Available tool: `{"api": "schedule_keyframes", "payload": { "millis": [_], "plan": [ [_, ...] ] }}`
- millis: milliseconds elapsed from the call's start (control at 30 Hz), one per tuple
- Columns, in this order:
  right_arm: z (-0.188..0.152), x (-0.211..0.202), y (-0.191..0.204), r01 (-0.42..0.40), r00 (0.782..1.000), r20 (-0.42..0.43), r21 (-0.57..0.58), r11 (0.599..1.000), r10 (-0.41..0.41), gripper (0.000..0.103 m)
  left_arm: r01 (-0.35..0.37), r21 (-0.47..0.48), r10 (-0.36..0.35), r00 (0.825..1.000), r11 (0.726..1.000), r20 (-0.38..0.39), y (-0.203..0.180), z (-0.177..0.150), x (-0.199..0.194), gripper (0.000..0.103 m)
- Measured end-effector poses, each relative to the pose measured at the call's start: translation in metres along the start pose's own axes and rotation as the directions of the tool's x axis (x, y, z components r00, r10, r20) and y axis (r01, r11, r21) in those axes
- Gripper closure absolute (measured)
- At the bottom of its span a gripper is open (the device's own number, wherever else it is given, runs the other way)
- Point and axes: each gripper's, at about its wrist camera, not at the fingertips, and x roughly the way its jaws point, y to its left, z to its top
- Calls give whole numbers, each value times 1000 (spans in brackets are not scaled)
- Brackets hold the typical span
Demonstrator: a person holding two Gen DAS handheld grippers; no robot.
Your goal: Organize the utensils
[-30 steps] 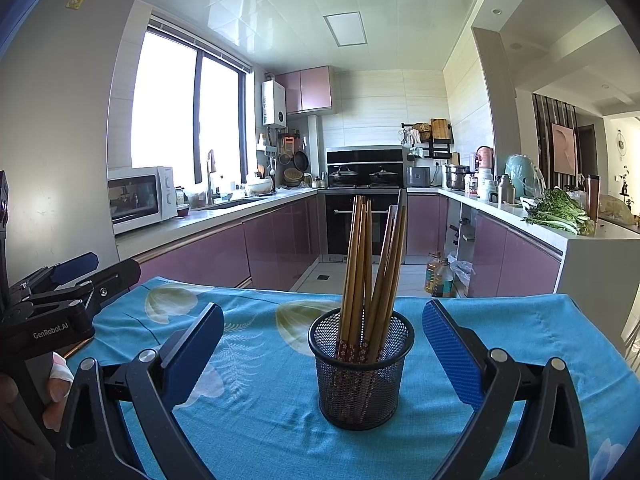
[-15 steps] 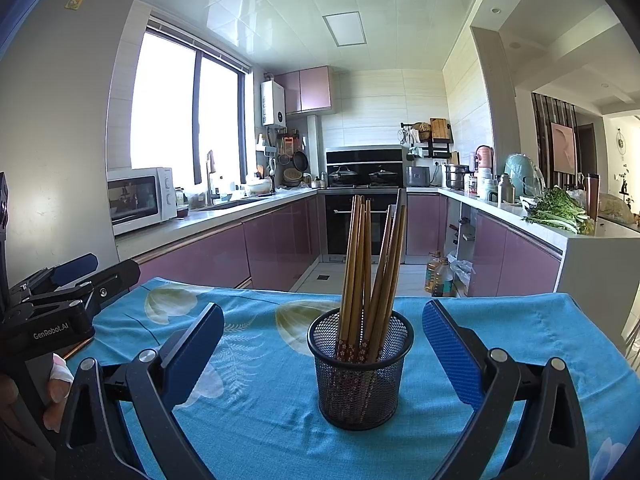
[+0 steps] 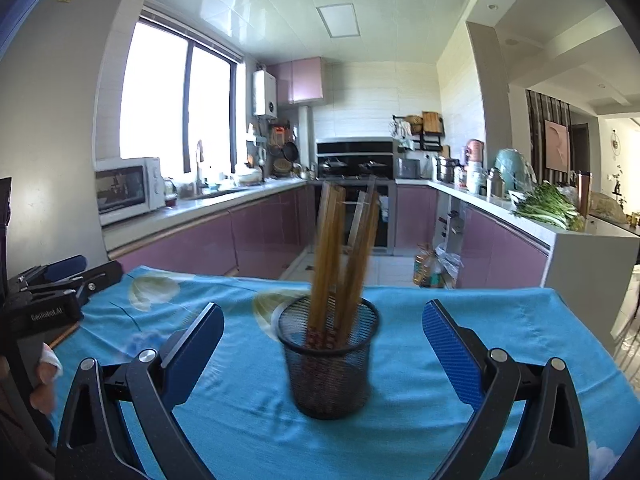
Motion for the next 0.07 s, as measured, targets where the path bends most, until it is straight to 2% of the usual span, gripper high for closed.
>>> {"api": "schedule_keyframes", "payload": {
  "millis": [67],
  "plan": [
    [-5, 12, -23, 43, 997, -71, 13, 999, -42, 7, -19, -3, 19, 998, 1000, -63, 10, -4, 15, 6]
  ]
}}
